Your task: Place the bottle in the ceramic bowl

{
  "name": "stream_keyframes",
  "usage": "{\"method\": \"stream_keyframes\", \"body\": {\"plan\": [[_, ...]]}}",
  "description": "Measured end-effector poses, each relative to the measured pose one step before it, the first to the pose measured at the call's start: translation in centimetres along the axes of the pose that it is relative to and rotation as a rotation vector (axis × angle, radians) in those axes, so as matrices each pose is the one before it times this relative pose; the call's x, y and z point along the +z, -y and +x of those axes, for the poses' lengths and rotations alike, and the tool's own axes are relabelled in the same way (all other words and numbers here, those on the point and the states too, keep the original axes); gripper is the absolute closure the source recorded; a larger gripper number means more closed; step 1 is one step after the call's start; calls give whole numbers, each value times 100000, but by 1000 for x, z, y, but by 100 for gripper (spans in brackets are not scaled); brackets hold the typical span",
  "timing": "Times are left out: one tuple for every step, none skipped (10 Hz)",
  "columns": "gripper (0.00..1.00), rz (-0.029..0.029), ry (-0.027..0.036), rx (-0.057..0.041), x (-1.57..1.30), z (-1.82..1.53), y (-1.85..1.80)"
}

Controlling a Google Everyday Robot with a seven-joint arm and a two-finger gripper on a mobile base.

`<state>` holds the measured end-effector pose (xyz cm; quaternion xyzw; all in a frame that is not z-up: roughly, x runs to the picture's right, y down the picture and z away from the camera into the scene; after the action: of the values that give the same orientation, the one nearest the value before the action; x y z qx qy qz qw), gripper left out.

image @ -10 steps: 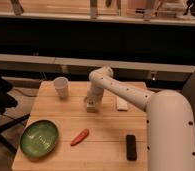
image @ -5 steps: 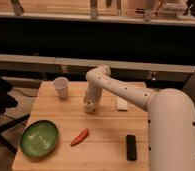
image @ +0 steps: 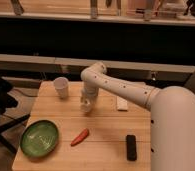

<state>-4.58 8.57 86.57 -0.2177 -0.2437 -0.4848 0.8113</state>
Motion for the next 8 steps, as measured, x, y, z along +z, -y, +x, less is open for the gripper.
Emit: {"method": "stream_keyframes", "body": {"plan": [[98,-415,-187,-1953,-539,-932,303],[98,-857,171,-2706,-485,-1513,271],[98,-373,-326,-1222,-227,-477,102],[98,-208,-171,-1663,-282,-644,243],[98,-91,-190,-1274,-214,-456,288],[98,-371,-215,-2325,-166,-756,394],[98,-546,-183,-2835,-207,-1381,550],[98,-320,-96,-2593,-194,-1385,492]]}}
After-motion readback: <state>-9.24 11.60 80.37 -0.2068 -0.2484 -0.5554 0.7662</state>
